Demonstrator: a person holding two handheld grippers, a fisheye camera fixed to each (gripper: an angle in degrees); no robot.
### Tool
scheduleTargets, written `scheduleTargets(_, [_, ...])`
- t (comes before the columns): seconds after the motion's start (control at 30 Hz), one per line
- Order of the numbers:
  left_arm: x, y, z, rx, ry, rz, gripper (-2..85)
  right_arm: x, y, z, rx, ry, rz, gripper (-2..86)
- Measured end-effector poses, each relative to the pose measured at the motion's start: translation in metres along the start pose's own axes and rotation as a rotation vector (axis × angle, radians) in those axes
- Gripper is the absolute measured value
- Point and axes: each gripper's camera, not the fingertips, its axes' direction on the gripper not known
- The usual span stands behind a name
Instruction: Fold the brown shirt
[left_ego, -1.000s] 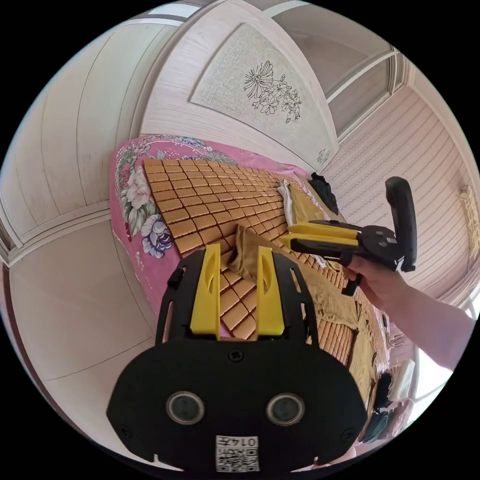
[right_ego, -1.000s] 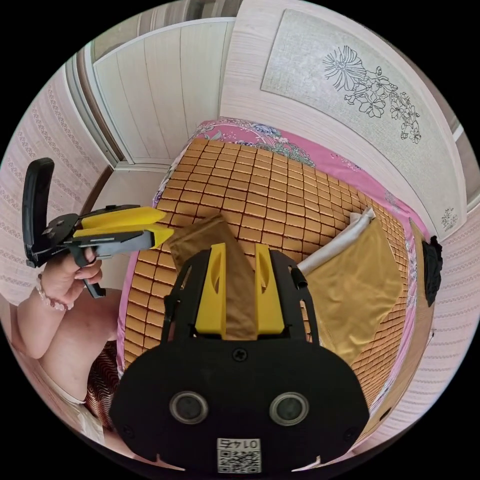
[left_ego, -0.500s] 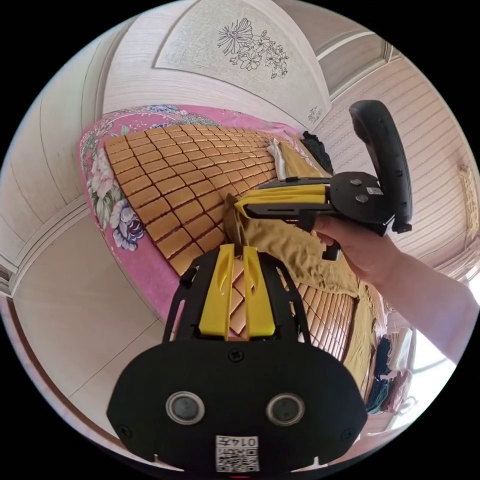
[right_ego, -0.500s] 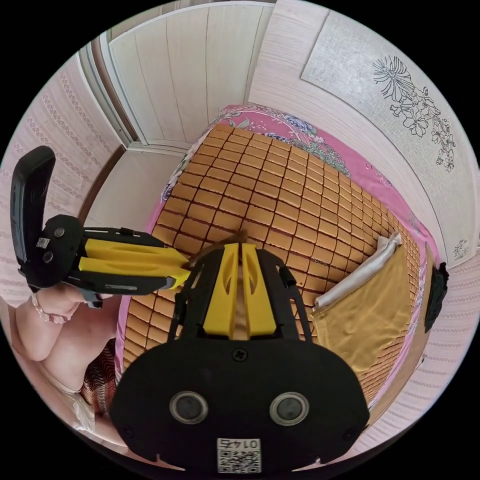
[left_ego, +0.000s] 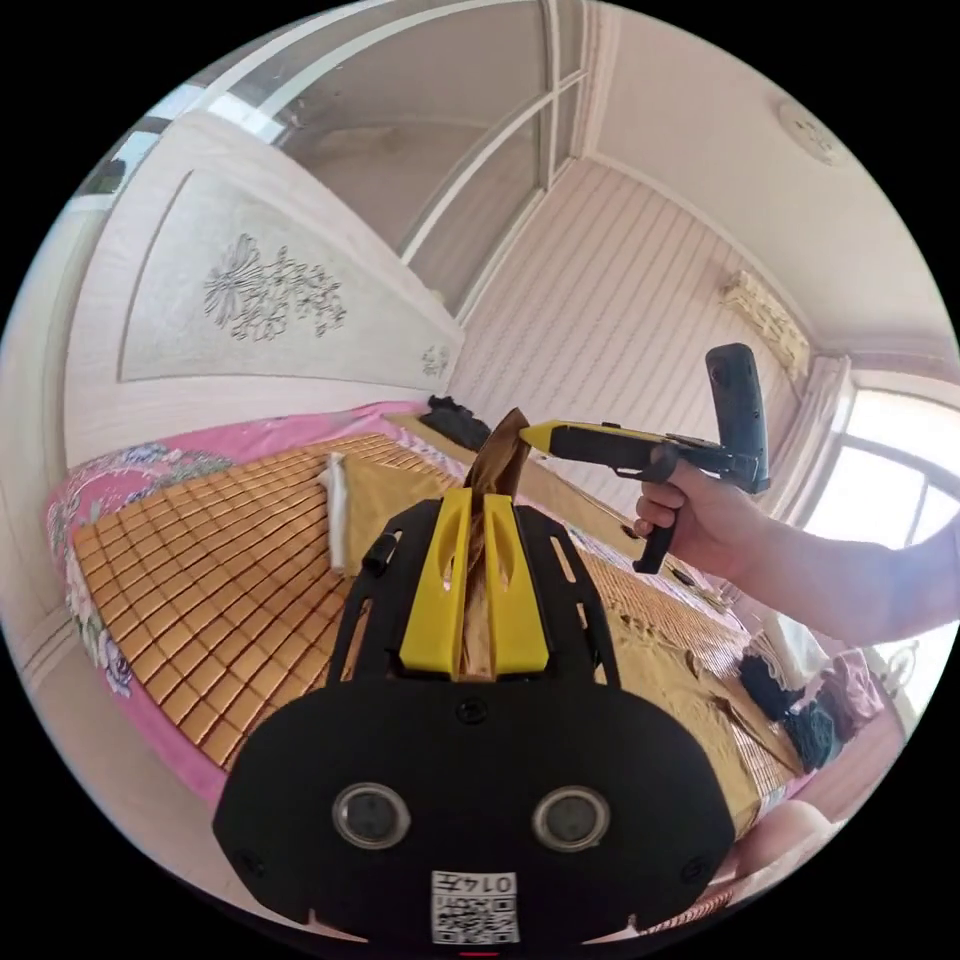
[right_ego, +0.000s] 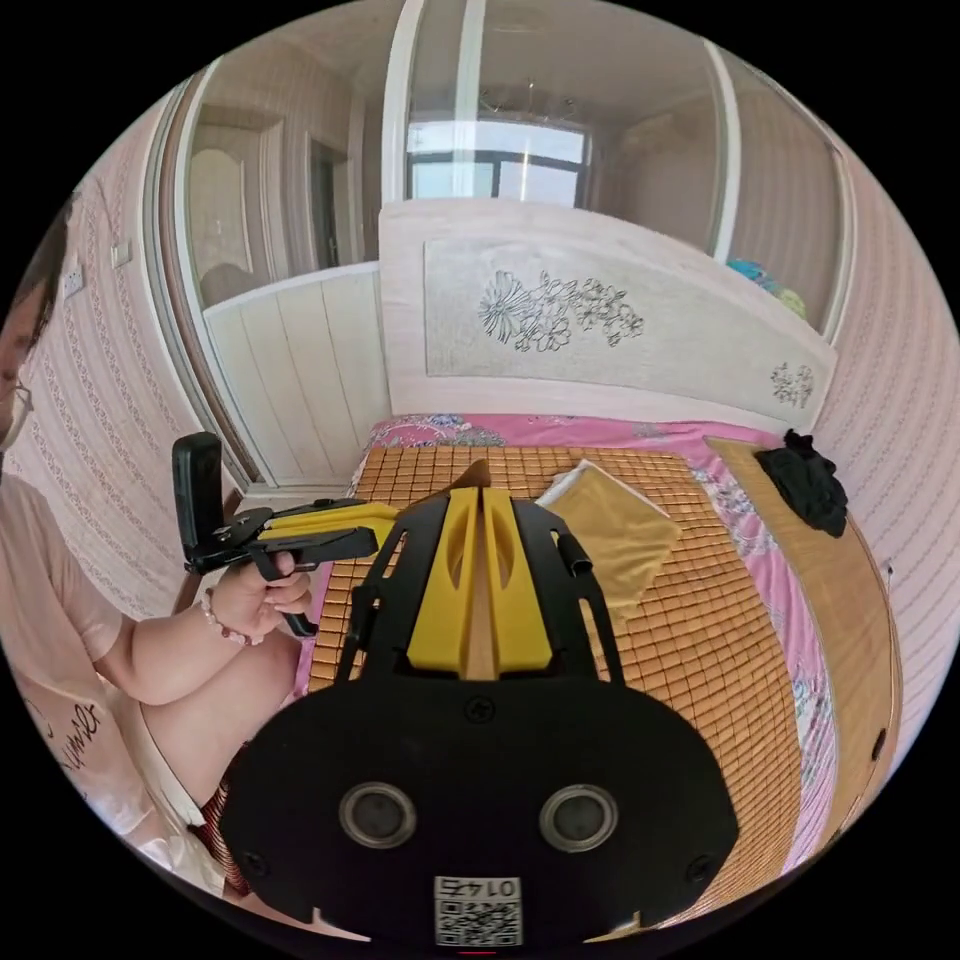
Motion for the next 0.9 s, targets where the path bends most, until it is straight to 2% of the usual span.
scheduleTargets(0.03, [0.015, -0.002, 0.003, 0.0, 0.032, 0.023, -0.3, 0.004, 0.008, -0.024, 0.032, 0.016, 0.022, -0.8])
scheduleTargets(0.1, [0.078, -0.007, 0.016, 0.014, 0.263, 0.074, -0.2, 0.011, 0.049, -0.121, 0.159, 0.125, 0.079, -0.8])
scheduleTargets(0.2, [0.164, 0.004, 0.041, -0.021, 0.511, 0.151, -0.1, 0.006, 0.109, -0.233, 0.214, 0.263, 0.156, -0.8])
scheduleTargets(0.33, [0.267, 0.058, 0.074, -0.198, 0.767, 0.233, 0.2, -0.028, 0.194, -0.333, 0.144, 0.436, 0.294, -0.8])
scheduleTargets(0.4, [0.326, 0.113, 0.085, -0.335, 0.883, 0.325, 0.4, -0.06, 0.256, -0.368, 0.042, 0.521, 0.437, -0.8])
scheduleTargets(0.43, [0.338, 0.129, 0.087, -0.374, 0.896, 0.35, 0.4, -0.068, 0.272, -0.373, 0.013, 0.527, 0.48, -0.8])
scheduleTargets(0.5, [0.374, 0.194, 0.102, -0.538, 0.93, 0.431, 0.5, -0.093, 0.338, -0.383, -0.066, 0.495, 0.7, -0.8])
scheduleTargets(0.6, [0.392, 0.253, 0.127, -0.732, 0.944, 0.422, 0.6, -0.12, 0.385, -0.388, -0.103, 0.454, 0.845, -0.8])
scheduleTargets(0.9, [0.427, 0.32, 0.188, -0.859, 0.944, 0.533, 1.6, -0.167, 0.401, -0.422, -0.207, 0.419, 0.824, -0.8])
